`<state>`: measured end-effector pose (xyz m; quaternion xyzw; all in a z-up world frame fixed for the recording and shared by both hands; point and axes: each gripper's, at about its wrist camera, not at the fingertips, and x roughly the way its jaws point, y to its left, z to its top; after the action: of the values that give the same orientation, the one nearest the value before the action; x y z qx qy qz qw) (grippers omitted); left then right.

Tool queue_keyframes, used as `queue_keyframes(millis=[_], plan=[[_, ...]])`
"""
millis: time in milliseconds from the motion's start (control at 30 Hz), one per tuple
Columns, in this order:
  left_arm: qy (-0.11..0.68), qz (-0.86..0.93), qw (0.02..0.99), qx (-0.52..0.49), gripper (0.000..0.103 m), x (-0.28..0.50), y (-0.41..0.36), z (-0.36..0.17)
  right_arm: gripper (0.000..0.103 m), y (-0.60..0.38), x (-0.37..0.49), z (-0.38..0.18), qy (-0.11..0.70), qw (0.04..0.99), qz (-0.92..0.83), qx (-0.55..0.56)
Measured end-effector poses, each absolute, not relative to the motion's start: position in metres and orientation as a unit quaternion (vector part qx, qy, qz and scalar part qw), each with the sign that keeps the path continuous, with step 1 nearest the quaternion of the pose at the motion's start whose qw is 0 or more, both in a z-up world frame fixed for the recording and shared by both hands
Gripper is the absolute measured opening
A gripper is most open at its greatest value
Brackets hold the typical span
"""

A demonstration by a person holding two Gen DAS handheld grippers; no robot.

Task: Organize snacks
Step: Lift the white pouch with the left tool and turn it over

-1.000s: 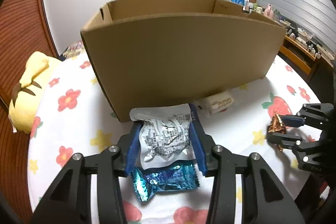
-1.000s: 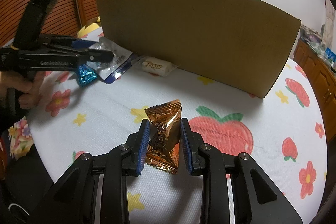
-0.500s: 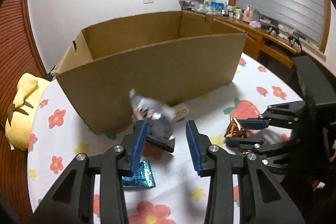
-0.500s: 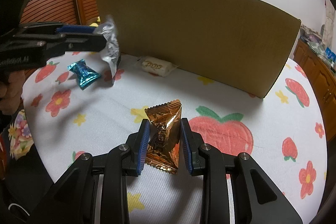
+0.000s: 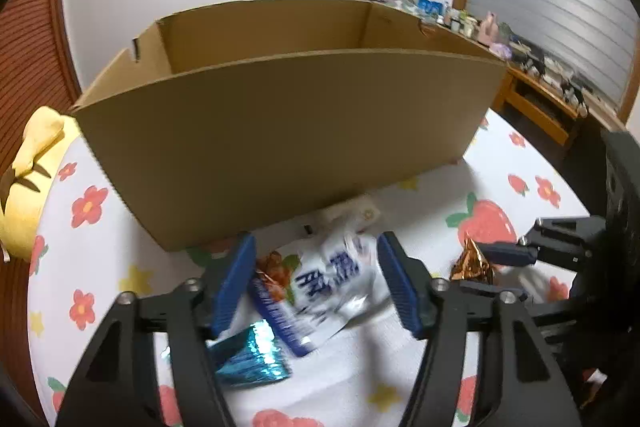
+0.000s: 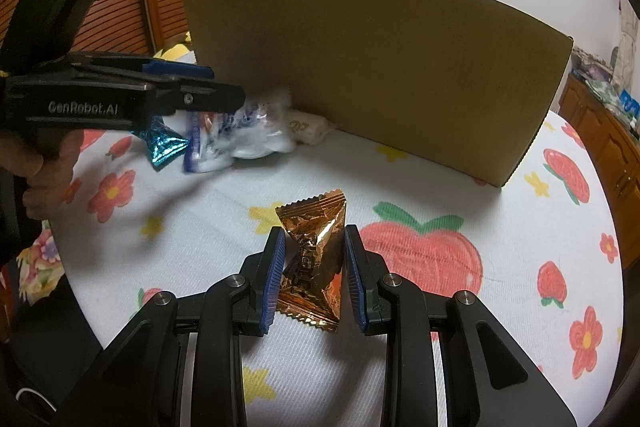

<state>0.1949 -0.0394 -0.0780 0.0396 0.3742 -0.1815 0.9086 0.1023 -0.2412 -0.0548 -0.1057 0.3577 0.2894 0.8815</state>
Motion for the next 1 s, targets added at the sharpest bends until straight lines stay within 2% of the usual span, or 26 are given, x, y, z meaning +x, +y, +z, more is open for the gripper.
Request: queue_keyframes(millis=[233,467,700,900,967,1000], plan=[[0.407,-0.187,0.89,0.081,0.073,0.2,-0.05,-0.095,0.027,-0.241,0.103,-0.055,0.358,0.881,0.29,-0.105],[0.424,-0.201,0.881,0.057,0.083,0.202,-0.042,-0.107,0.027,-0.241,0.103,-0.055,0.358,0.882,0.289,-0.105],[0.422,-0.2,0.882,0.053,0.084,0.205,-0.041,-0.109,0.027,-0.242,0.104,-0.055,0.358,0.882,0.289,-0.106],[0.414,-0.208,0.884,0.067,0.075,0.197,-0.044,-0.109,0.027,-0.241,0.103,-0.055,0.357,0.882,0.289,-0.106],[0.398,-0.209,0.891,0.07,0.059,0.191,-0.044,-0.104,0.027,-0.242,0.104,-0.055,0.358,0.882,0.29,-0.105],[0.395,-0.21,0.891,0.071,0.057,0.188,-0.044,-0.101,0.027,-0.242,0.105,-0.056,0.358,0.882,0.29,-0.105]])
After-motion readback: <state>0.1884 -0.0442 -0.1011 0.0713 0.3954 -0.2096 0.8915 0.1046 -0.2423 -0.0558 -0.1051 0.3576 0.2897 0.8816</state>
